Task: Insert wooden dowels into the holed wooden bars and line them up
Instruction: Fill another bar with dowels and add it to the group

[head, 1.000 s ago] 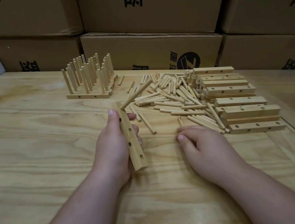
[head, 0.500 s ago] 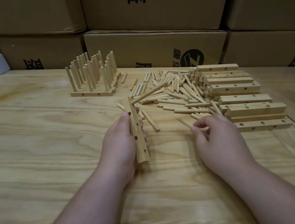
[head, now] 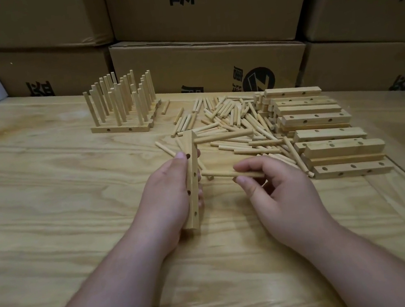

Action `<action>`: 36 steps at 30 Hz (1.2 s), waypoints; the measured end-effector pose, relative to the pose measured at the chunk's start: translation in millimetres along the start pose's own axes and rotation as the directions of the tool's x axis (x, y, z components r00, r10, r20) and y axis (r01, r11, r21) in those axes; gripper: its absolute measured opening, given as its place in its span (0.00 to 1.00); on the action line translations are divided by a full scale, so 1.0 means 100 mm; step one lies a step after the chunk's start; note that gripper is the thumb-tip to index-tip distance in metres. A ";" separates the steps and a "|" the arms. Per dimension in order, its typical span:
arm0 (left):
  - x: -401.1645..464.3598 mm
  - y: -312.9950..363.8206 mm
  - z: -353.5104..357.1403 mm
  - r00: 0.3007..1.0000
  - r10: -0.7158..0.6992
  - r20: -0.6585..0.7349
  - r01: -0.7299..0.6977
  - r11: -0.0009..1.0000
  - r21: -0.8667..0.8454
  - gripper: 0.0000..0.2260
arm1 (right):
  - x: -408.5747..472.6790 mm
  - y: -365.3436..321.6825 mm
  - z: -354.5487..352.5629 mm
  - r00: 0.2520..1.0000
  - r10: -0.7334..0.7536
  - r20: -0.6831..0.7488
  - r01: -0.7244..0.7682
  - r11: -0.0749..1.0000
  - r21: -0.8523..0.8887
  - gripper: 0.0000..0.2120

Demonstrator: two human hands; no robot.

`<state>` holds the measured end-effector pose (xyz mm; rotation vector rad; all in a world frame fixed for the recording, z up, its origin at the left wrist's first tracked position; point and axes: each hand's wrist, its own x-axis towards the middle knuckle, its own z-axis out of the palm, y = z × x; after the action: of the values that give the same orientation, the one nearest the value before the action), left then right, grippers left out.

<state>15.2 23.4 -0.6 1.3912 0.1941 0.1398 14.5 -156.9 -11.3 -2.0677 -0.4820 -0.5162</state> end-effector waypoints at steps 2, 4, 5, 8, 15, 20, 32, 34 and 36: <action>-0.01 0.00 0.01 1.000 0.008 0.000 -0.008 0.999 0.037 0.17 | 0.00 -0.01 0.00 1.000 -0.003 -0.006 0.004 0.999 0.039 0.11; -0.02 0.00 0.01 1.000 0.014 -0.005 -0.014 0.997 0.069 0.17 | 0.00 -0.03 0.00 1.000 -0.025 -0.011 0.025 0.998 0.064 0.12; -0.03 0.00 0.01 1.000 0.020 -0.004 -0.020 0.997 0.072 0.16 | 0.00 -0.04 0.00 0.999 -0.036 -0.014 0.037 0.997 0.074 0.13; -0.02 -0.01 0.02 0.999 0.044 -0.007 -0.043 0.997 0.066 0.15 | 0.01 -0.06 0.00 0.999 -0.051 -0.012 0.052 0.993 0.104 0.14; -0.02 0.00 0.01 0.999 0.023 -0.039 -0.021 0.999 0.049 0.16 | 0.00 -0.04 -0.01 0.996 0.006 0.092 -0.022 0.986 0.167 0.14; -0.04 0.00 -0.01 0.998 0.065 0.007 -0.065 0.996 0.062 0.16 | 0.00 -0.02 -0.02 0.995 0.004 0.100 -0.018 0.990 0.142 0.09; -0.02 -0.05 -0.01 0.996 0.086 -0.037 -0.081 0.988 0.135 0.28 | 0.01 -0.08 0.01 0.985 -0.169 0.022 0.170 0.985 -0.023 0.07; -0.01 -0.06 -0.01 0.995 0.087 -0.050 -0.080 0.988 0.129 0.27 | 0.00 -0.08 0.02 0.984 -0.176 0.018 0.176 0.984 -0.026 0.07; -0.02 -0.06 0.00 0.991 0.121 -0.060 -0.111 0.983 0.145 0.25 | 0.01 -0.09 0.01 0.983 -0.182 0.010 0.182 0.983 -0.032 0.07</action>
<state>12.7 21.9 -5.9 1.5408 0.1827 0.2750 10.6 -151.1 -5.1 -2.0680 -0.6747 -0.6286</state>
